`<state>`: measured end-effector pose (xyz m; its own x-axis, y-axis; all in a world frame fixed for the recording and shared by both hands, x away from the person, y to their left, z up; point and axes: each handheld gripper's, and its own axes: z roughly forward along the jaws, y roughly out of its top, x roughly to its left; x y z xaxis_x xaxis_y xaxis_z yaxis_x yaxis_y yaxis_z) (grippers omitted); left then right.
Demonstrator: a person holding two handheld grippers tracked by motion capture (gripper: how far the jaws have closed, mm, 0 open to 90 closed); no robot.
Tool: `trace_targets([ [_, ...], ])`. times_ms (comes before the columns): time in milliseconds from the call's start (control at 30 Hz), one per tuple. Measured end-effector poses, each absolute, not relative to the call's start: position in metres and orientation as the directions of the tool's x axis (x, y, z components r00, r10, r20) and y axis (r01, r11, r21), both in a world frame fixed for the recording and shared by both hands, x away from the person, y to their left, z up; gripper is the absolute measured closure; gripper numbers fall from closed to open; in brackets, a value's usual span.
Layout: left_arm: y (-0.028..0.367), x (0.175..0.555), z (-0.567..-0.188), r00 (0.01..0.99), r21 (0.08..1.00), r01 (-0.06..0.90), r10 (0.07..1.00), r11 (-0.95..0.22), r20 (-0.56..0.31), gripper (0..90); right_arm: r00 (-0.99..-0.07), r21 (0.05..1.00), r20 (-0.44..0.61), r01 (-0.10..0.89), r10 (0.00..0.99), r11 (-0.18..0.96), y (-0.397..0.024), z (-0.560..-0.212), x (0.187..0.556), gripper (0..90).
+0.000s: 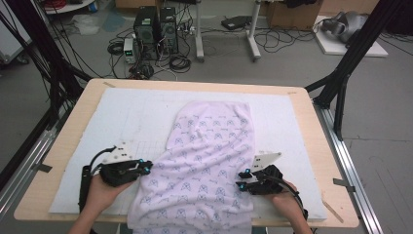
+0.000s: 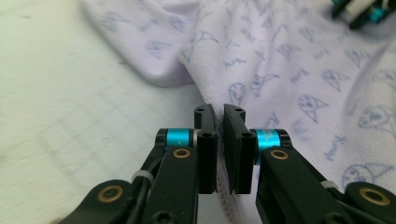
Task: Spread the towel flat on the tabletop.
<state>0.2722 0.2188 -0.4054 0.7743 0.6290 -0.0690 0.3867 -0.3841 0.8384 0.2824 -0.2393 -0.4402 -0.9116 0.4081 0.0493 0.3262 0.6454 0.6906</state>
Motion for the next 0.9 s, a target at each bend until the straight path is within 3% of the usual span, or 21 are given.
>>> trace_targets([
  [100, 0.225, 0.273, -0.402, 0.762, 0.845, 0.393, 0.642, -0.362, -0.080, 78.9, -0.913, 0.691, 0.048, 0.323, 0.405, 0.647, -0.239, -0.440, 0.282, 62.6],
  [167, 0.223, 0.274, -0.405, 0.763, 0.842, 0.399, 0.641, -0.364, -0.084, 69.0, -0.913, 0.689, 0.044, 0.322, 0.406, 0.649, -0.239, -0.440, 0.282, 62.2],
  [367, 0.203, 0.282, -0.426, 0.782, 0.767, 0.443, 0.619, -0.465, -0.076, 60.0, -0.913, 0.687, 0.034, 0.317, 0.407, 0.653, -0.240, -0.440, 0.281, 64.5],
  [433, 0.196, 0.284, -0.434, 0.790, 0.743, 0.445, 0.610, -0.500, -0.063, 64.2, -0.915, 0.685, 0.031, 0.312, 0.402, 0.659, -0.239, -0.439, 0.279, 73.2],
  [467, 0.193, 0.284, -0.437, 0.797, 0.732, 0.438, 0.602, -0.521, -0.049, 72.2, -0.918, 0.682, 0.028, 0.307, 0.396, 0.664, -0.240, -0.438, 0.279, 81.5],
  [533, 0.191, 0.283, -0.439, 0.797, 0.741, 0.425, 0.604, -0.520, -0.033, 84.8, -0.923, 0.679, 0.028, 0.299, 0.383, 0.671, -0.240, -0.437, 0.277, 87.0],
  [567, 0.193, 0.283, -0.438, 0.798, 0.738, 0.432, 0.601, -0.518, -0.045, 86.9, -0.927, 0.676, 0.019, 0.288, 0.375, 0.678, -0.241, -0.437, 0.276, 87.7],
  [900, 0.207, 0.243, -0.423, 0.822, 0.769, 0.388, 0.569, -0.508, -0.038, 88.4, -0.940, 0.688, 0.036, 0.270, 0.340, 0.674, -0.251, -0.426, 0.256, 88.3],
])
